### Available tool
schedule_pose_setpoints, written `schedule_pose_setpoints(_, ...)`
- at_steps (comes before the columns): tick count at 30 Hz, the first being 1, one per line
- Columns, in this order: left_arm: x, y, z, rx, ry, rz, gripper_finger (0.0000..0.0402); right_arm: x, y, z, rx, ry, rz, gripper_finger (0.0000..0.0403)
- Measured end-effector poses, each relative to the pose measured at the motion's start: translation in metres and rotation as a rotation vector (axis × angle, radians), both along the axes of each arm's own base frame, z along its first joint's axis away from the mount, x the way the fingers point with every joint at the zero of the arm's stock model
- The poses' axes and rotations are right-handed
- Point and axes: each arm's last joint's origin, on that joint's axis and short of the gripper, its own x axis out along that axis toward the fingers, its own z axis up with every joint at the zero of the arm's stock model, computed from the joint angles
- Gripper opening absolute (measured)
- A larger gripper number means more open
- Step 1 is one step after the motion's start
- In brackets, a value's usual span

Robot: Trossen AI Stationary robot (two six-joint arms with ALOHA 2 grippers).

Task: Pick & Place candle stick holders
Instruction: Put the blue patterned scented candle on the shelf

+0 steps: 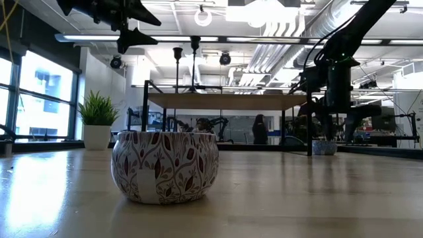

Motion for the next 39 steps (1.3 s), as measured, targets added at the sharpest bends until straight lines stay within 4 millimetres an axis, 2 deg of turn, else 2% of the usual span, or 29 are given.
schedule_pose_setpoints(10,0.0,0.0,0.0,0.0,0.0,0.0,0.0262,0.0,0.0,-0.001,0.005,0.004,0.0,0.018)
schedule_pose_setpoints(18,0.0,0.0,0.0,-0.002,0.002,-0.002,0.0262,0.004,-0.003,-0.016,0.076,0.028,0.032,0.0148)
schedule_pose_setpoints(25,-0.001,-0.001,-0.003,-0.019,0.022,-0.01,0.0262,0.004,-0.003,-0.014,0.068,0.011,0.031,0.0117)
schedule_pose_setpoints(29,-0.001,-0.001,-0.003,-0.017,0.023,-0.01,0.0262,0.004,-0.003,-0.015,0.07,0.012,0.037,0.0088)
schedule_pose_setpoints(36,-0.001,-0.001,-0.003,-0.001,0.027,-0.015,0.0262,0.001,0.002,-0.019,0.123,0.04,0.1,0.001)
schedule_pose_setpoints(39,-0.001,-0.001,-0.003,0.004,0.028,-0.016,0.0262,0.001,0.002,-0.016,0.116,0.036,0.118,0.0008)
